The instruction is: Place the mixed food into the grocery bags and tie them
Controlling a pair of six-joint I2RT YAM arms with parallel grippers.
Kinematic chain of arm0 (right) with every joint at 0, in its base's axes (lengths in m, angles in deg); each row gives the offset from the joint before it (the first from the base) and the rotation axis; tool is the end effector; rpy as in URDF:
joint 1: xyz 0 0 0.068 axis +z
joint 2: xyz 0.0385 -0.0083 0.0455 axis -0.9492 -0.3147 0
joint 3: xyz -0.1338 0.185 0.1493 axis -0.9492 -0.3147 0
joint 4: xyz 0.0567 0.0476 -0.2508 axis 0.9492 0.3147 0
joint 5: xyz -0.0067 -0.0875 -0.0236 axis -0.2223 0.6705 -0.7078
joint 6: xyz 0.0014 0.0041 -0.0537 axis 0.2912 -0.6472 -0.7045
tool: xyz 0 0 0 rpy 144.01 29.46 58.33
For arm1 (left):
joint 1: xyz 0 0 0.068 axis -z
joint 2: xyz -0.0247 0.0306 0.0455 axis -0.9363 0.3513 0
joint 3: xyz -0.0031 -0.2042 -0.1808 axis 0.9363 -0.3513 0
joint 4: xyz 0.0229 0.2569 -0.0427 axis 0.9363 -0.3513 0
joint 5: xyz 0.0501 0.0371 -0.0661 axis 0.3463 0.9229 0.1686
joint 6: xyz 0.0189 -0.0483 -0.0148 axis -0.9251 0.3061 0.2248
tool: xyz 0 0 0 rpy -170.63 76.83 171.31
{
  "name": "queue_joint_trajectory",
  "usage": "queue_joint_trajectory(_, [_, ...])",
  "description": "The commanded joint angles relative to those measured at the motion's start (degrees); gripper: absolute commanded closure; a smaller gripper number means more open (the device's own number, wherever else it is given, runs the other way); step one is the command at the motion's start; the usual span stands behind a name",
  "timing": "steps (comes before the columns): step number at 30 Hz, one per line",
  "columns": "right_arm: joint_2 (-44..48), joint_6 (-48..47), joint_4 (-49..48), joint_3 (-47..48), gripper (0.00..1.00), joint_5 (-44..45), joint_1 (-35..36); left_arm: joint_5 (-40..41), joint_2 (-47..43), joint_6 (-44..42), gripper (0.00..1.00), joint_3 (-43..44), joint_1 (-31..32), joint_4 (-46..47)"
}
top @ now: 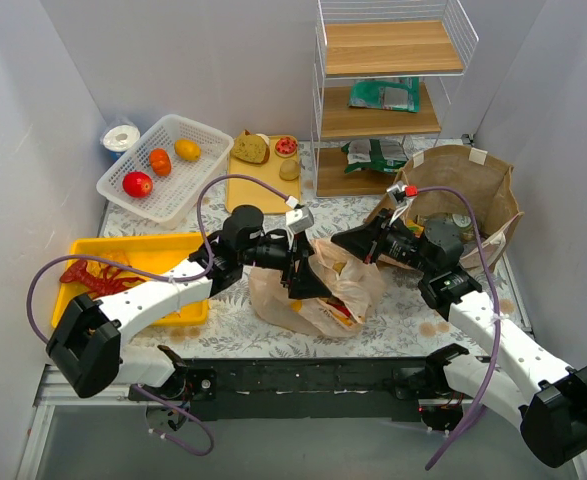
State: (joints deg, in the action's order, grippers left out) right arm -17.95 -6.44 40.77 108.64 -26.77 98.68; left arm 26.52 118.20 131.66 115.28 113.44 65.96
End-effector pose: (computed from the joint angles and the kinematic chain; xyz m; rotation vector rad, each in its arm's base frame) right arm 0.1824 0.1136 0.3074 -0.3551 1.5965 1.2573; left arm 0.1894 -0.2211 0.2843 0.5600 2.2168 -1.8662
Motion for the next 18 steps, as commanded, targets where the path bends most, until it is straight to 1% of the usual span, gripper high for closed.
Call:
queue_joint_trajectory(1, [0.0, -1.4, -1.3, 0.6, 0.99, 1.2, 0.1, -0.1, -1.7, -1.3, 0.15, 3.0, 0.2, -1.8])
queue_joint_trajectory(4, [-0.2, -2.0, -0.9, 0.7, 0.99, 1.8, 0.6, 0.2, -0.1, 2.0, 0.12, 4.1, 0.2, 0.3])
queue_joint_trajectory(9, [-0.3, -2.7, -0.4, 0.8, 0.99, 2.7, 1.6, 2.7, 2.9, 5.8, 0.11, 5.8, 0.3, 2.4])
queue_joint_trajectory(15, [-0.1, -4.2, 1.2, 1.0, 0.99, 4.0, 2.5, 2.8, 4.1, 8.3, 0.12, 5.6, 0.3, 4.0])
queue_joint_trajectory(18, [0.3, -5.0, 1.9, 0.9, 0.99, 4.7, 2.8, 3.4, 4.3, 9.0, 0.16, 5.2, 0.3, 4.3])
